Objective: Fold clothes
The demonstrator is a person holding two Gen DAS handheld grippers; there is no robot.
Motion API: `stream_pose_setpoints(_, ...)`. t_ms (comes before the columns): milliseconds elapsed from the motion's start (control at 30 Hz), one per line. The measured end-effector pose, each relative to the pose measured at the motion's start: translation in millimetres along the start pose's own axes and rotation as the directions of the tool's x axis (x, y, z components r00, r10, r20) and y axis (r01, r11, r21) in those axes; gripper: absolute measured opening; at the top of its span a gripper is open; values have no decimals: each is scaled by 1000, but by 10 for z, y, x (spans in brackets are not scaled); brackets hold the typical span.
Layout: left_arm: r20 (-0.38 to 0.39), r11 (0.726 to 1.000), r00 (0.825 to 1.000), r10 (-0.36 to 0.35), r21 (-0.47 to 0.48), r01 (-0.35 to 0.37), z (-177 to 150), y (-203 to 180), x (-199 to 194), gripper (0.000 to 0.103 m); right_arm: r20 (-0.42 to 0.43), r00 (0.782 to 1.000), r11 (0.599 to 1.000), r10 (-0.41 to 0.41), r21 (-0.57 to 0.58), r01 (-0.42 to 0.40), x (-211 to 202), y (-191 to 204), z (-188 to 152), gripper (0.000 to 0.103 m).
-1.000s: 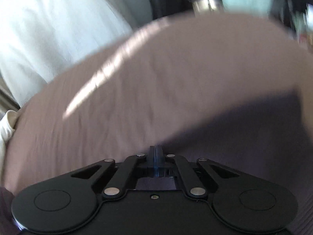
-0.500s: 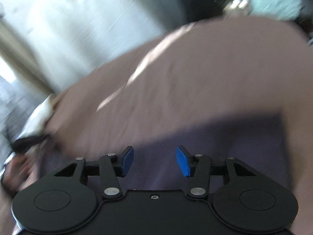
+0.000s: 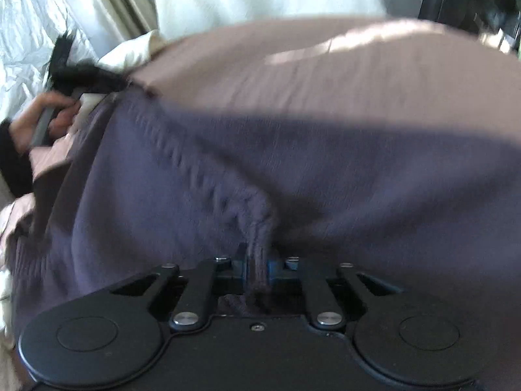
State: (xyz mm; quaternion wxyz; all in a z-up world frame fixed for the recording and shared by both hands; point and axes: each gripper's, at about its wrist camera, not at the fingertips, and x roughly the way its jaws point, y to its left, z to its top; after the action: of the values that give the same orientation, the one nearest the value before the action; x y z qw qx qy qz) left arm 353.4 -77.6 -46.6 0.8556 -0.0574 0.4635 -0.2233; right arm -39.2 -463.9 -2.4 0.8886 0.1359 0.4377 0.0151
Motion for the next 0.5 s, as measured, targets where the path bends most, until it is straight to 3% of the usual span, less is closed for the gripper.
stream_pose_setpoints(67, -11, 996, 999, -51, -78, 50, 19, 109, -72, 8, 102, 990, 995, -98, -21, 101, -179, -91, 307, 9)
stream_pose_setpoints(100, -17, 989, 997, -81, -127, 79, 20, 174, -94, 8, 180, 970, 984, -165, -34, 174, -266, -128, 471, 9)
stream_pose_setpoints(167, -19, 970, 991, -136, -206, 129, 15, 261, -98, 9, 291, 920, 959, -263, -29, 283, -375, -204, 769, 9)
stream_pose_setpoints(200, -14, 961, 987, -159, -233, 151, 15, 281, -100, 9, 348, 883, 941, -314, -10, 339, -417, -247, 941, 9)
stream_pose_setpoints(267, 10, 957, 984, -178, -231, 176, 22, 222, -102, 13, 415, 832, 919, -368, 27, 394, -412, -306, 1255, 11)
stream_pose_setpoints(300, 23, 958, 984, -175, -225, 176, 24, 180, -100, 15, 430, 813, 907, -393, 36, 419, -358, -351, 1409, 20)
stream_pose_setpoints(333, 28, 962, 987, -158, -222, 161, 22, 140, -87, 23, 423, 802, 895, -421, 50, 443, -279, -400, 1516, 32)
stream_pose_setpoints(367, 22, 965, 990, -140, -223, 141, 17, 120, -67, 28, 395, 790, 873, -469, 73, 482, -185, -453, 1585, 52)
stream_pose_setpoints(400, 11, 967, 992, -129, -221, 128, 9, 121, -52, 35, 363, 767, 841, -529, 104, 531, -69, -500, 1596, 59)
stream_pose_setpoints(433, 8, 970, 992, -128, -210, 127, -19, 137, -58, 37, 335, 758, 825, -560, 134, 550, 11, -567, 1553, 60)
stream_pose_setpoints(500, 7, 977, 993, -118, -180, 117, -76, 168, -79, 44, 274, 773, 819, -573, 222, 529, 108, -784, 1334, 61)
